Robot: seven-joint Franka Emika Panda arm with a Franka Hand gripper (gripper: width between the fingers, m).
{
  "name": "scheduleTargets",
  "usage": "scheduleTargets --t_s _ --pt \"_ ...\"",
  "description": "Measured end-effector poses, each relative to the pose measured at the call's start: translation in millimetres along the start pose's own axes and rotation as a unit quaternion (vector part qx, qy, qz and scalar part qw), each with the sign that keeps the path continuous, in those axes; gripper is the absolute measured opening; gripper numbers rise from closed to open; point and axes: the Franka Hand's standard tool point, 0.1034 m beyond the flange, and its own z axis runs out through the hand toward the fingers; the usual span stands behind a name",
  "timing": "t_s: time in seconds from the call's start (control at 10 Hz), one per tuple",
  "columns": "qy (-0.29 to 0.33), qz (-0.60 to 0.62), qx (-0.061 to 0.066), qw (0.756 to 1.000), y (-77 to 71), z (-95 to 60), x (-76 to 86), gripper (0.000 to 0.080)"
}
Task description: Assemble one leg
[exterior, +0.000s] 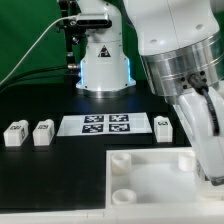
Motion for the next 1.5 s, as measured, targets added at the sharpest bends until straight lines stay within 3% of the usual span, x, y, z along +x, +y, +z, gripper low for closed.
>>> scheduleTargets --t_s 0.1,0.3,0.5,0.6,0.7,0.9,1.0,1.1,1.2,1.3,1.4,1.5 --pt "0.005 -0.053 0.005 0.999 1.8 4.1 -3.6 0.0614" --pt "0.020 -0.229 -0.005 0.973 4.4 4.1 -11.1 0.0642" --pt "0.018 -0.313 -0.007 0.950 4.6 5.5 -7.9 0.0648" --pt "0.017 -0.376 -0.008 0.926 4.7 5.7 -7.8 0.0649" --pt "0.020 -0.437 -0.024 0.899 7.7 6.0 -6.1 0.0649" --pt "0.040 -0.598 -0.048 0.799 0.6 -2.2 0.7 0.0649" --pt "0.046 -0.629 -0.052 0.774 -0.1 -1.6 -2.0 0.0649" --pt "0.045 -0.623 -0.050 0.779 0.0 -1.1 -3.6 0.0649" --pt "0.045 -0.606 -0.048 0.793 0.0 -1.0 -3.7 0.0522" --pt "0.044 -0.566 -0.044 0.822 0.3 -0.6 -5.3 0.0522" --pt "0.044 -0.527 -0.040 0.847 0.5 -0.2 -6.8 0.0384" --pt "0.043 -0.489 -0.042 0.870 2.8 0.8 -3.6 0.0384"
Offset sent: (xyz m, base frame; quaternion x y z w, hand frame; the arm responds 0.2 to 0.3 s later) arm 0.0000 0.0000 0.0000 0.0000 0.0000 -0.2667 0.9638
